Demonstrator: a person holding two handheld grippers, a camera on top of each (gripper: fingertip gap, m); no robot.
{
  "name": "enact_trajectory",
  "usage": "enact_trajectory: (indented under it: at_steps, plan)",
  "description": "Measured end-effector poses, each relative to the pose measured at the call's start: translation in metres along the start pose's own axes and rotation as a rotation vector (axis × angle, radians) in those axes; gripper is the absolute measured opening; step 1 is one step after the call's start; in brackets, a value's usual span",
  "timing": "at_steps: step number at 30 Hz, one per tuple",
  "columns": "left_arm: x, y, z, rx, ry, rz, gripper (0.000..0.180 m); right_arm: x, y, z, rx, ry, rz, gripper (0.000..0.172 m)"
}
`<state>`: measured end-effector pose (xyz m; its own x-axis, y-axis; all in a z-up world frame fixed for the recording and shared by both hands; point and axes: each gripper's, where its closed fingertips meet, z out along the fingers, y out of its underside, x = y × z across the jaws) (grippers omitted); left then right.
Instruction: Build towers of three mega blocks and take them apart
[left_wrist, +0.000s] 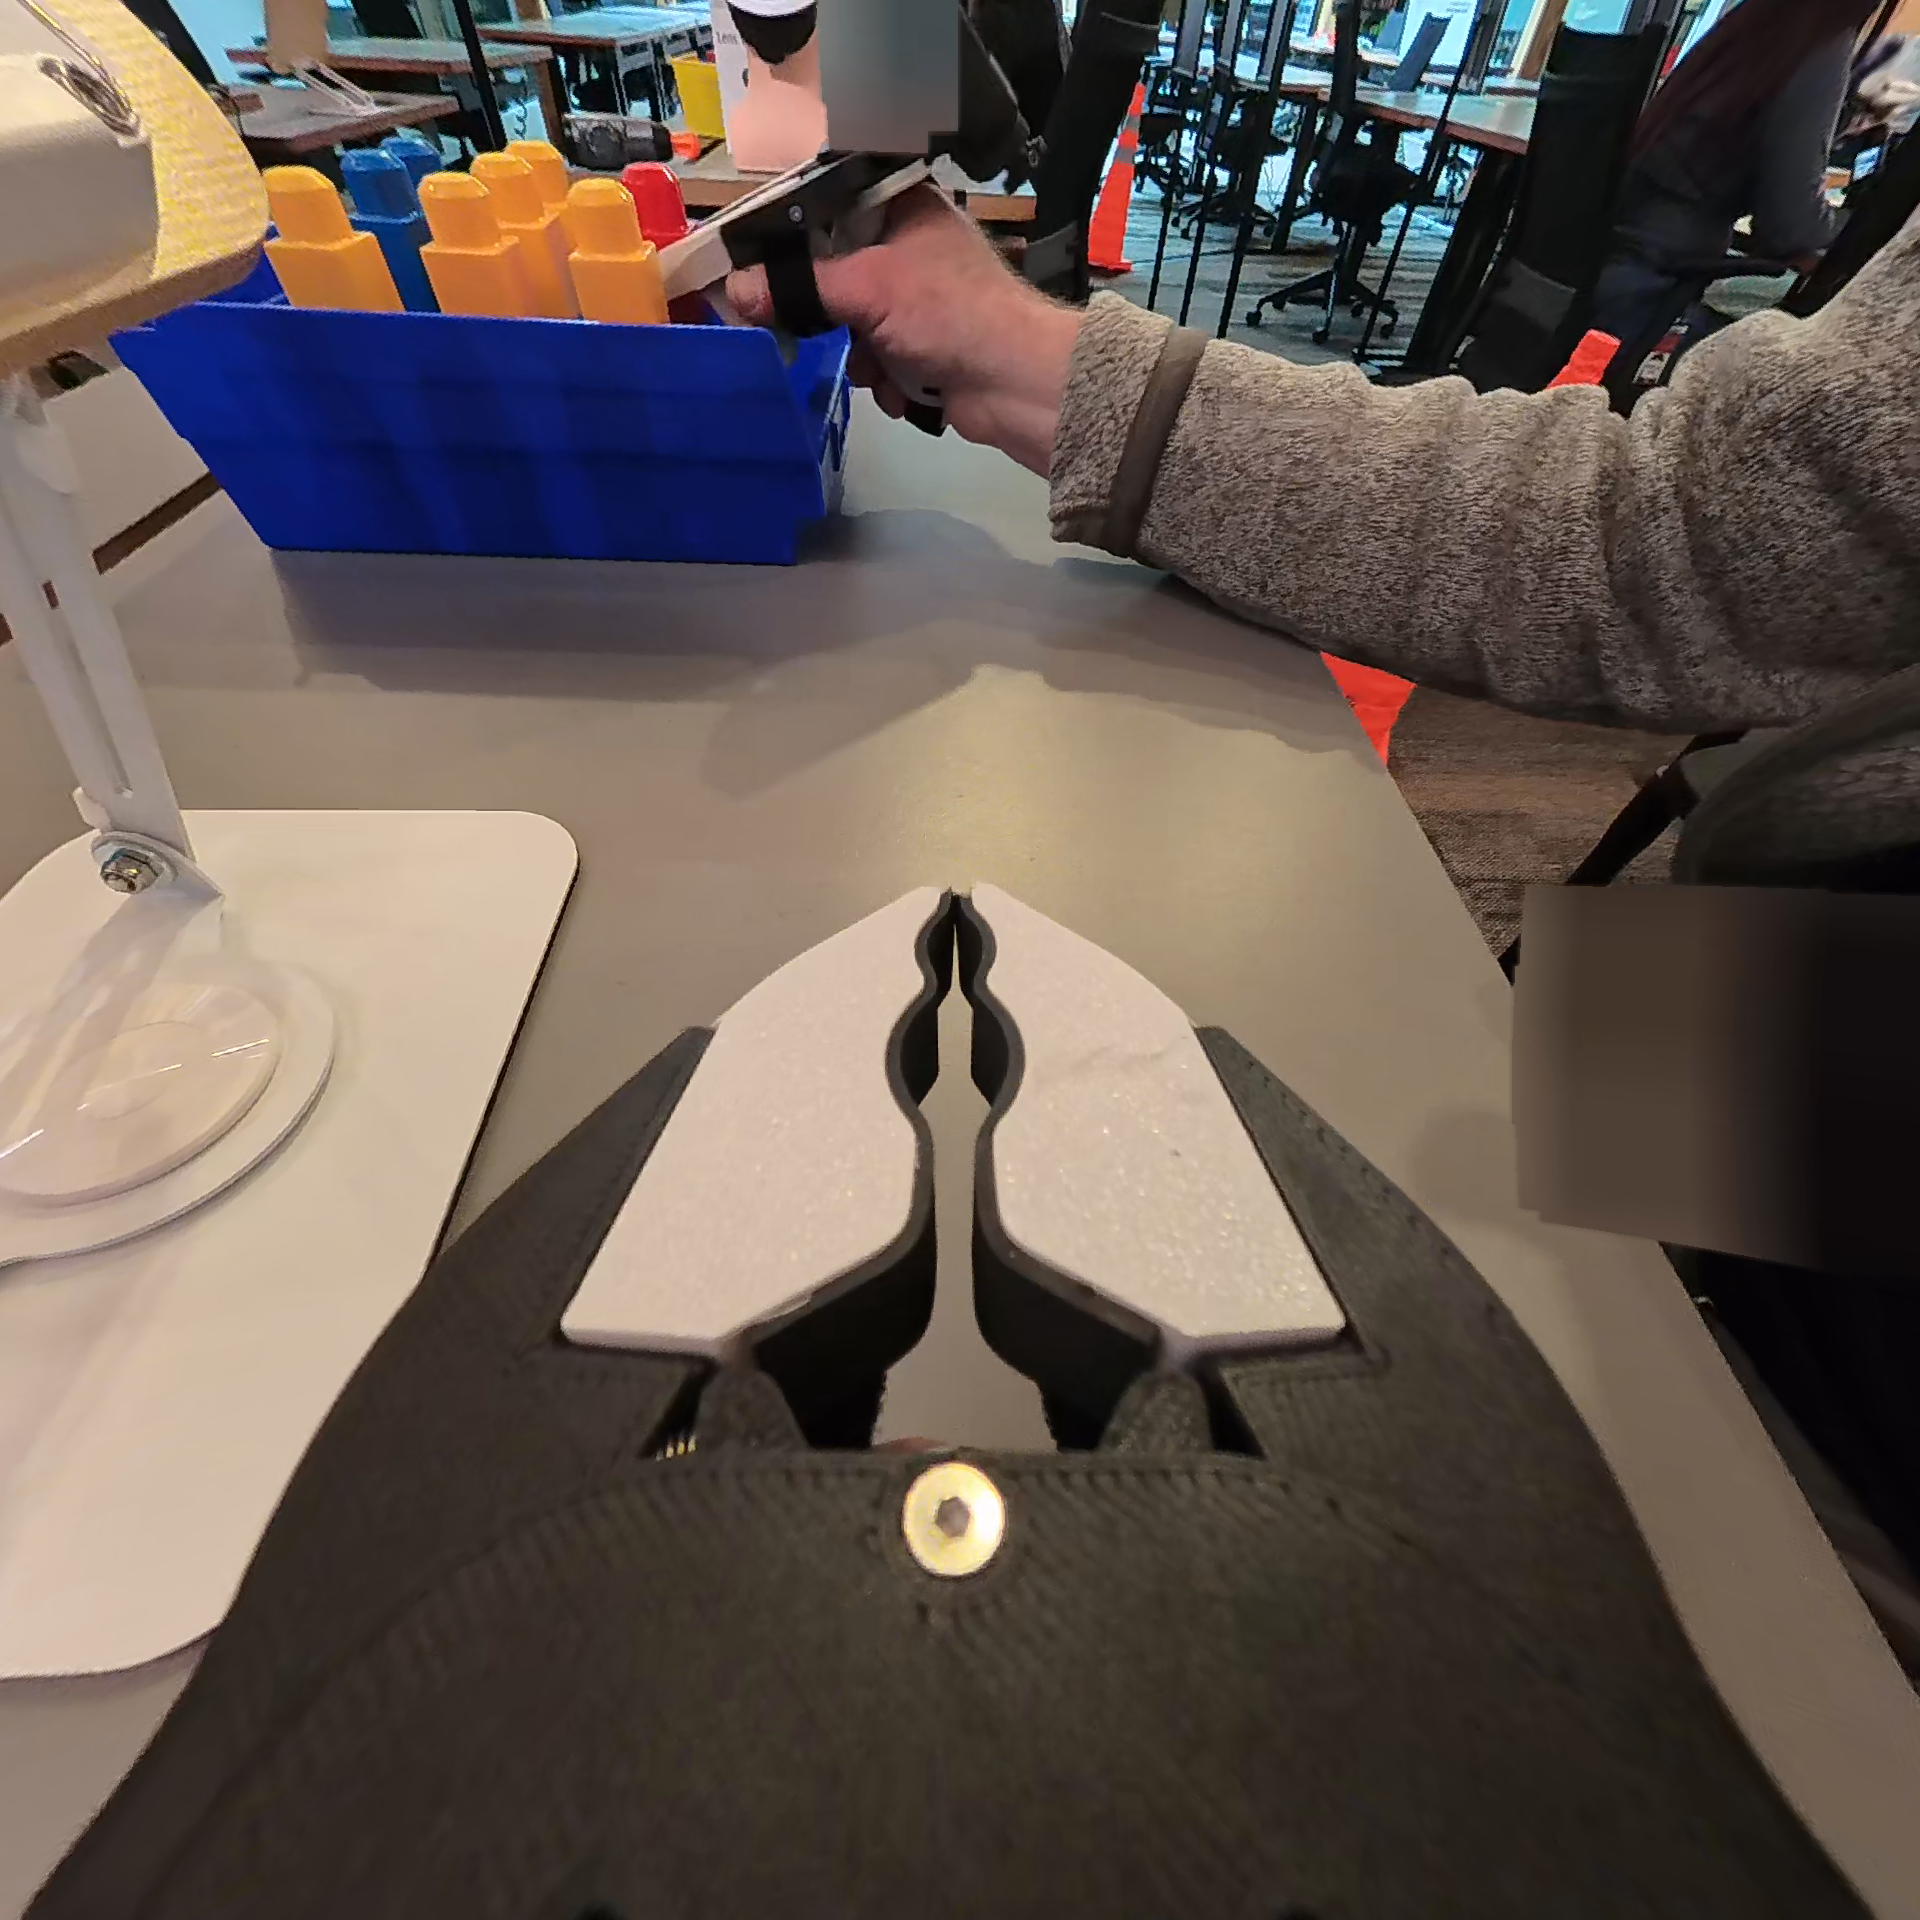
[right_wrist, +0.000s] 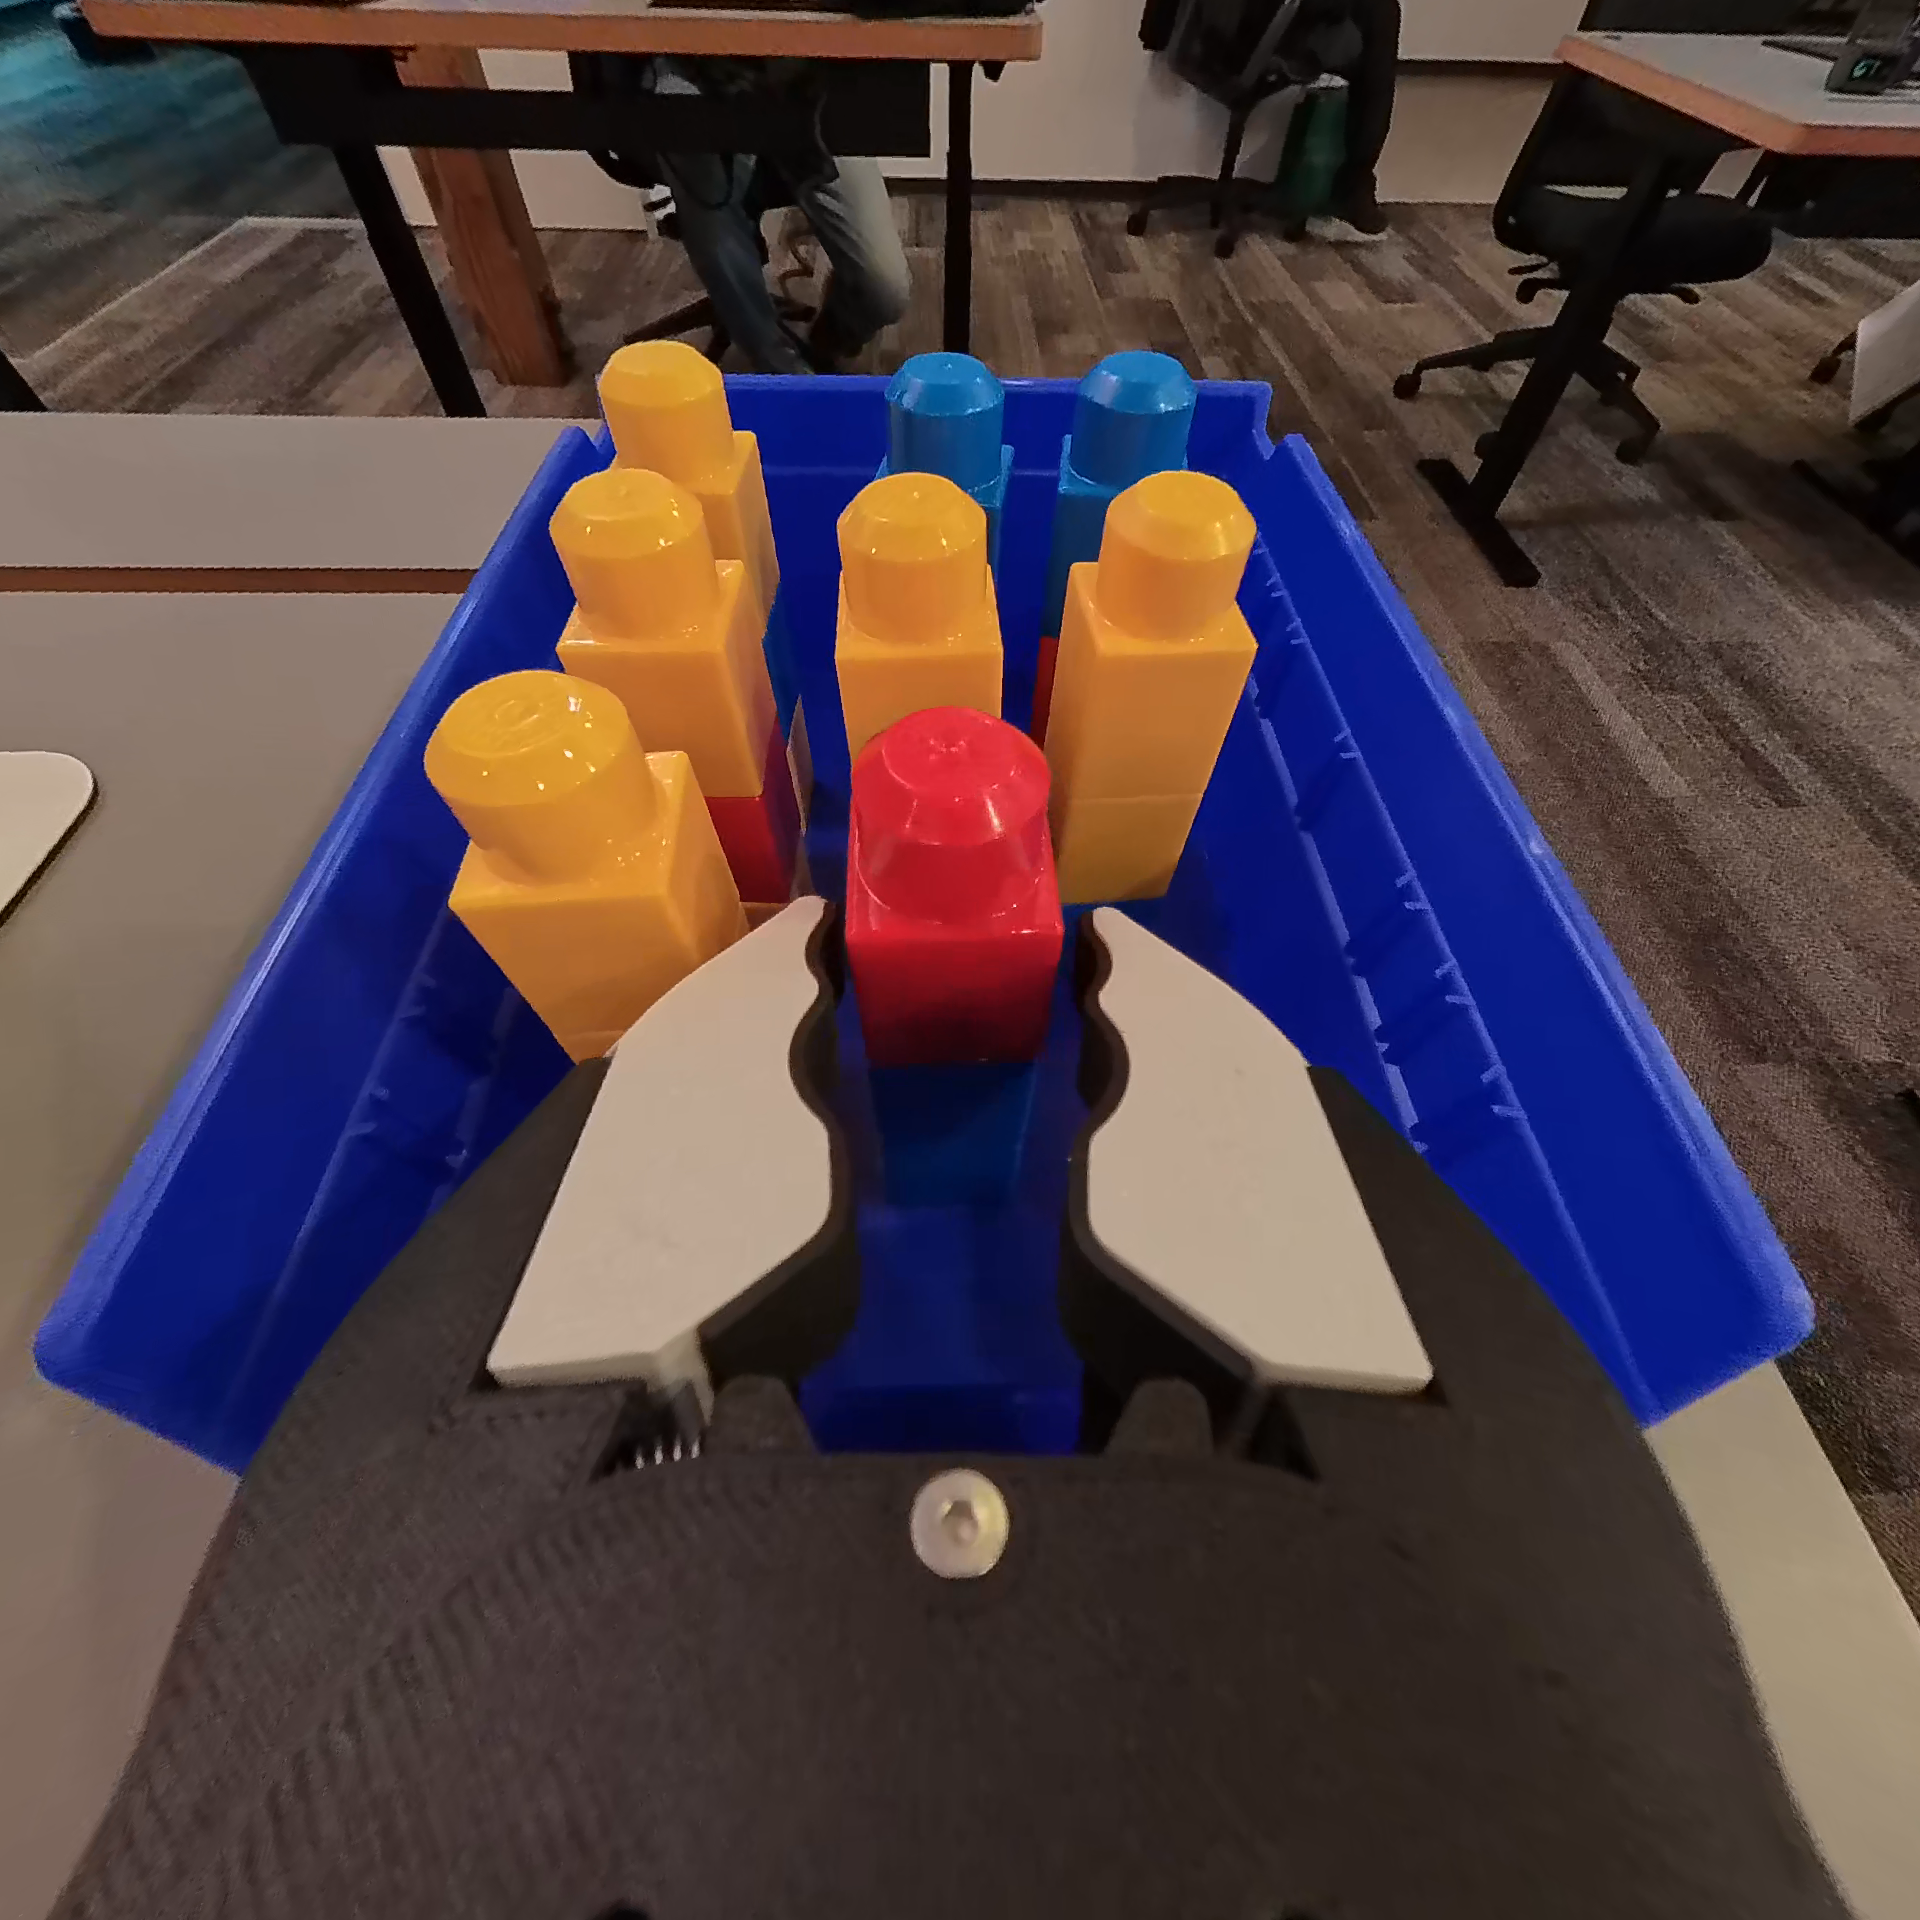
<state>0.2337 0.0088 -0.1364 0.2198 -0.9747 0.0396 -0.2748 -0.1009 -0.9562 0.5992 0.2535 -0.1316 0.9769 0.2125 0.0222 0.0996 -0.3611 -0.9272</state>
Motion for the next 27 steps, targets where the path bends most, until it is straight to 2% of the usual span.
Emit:
enact_trajectory:
  at_steps: [27]
  plan:
    - [-0.001, 0.001, 0.009, -0.001, -0.005, -0.013, 0.0, 0.003, -0.02, -0.033, 0.182, 0.022, -0.008, 0.04]
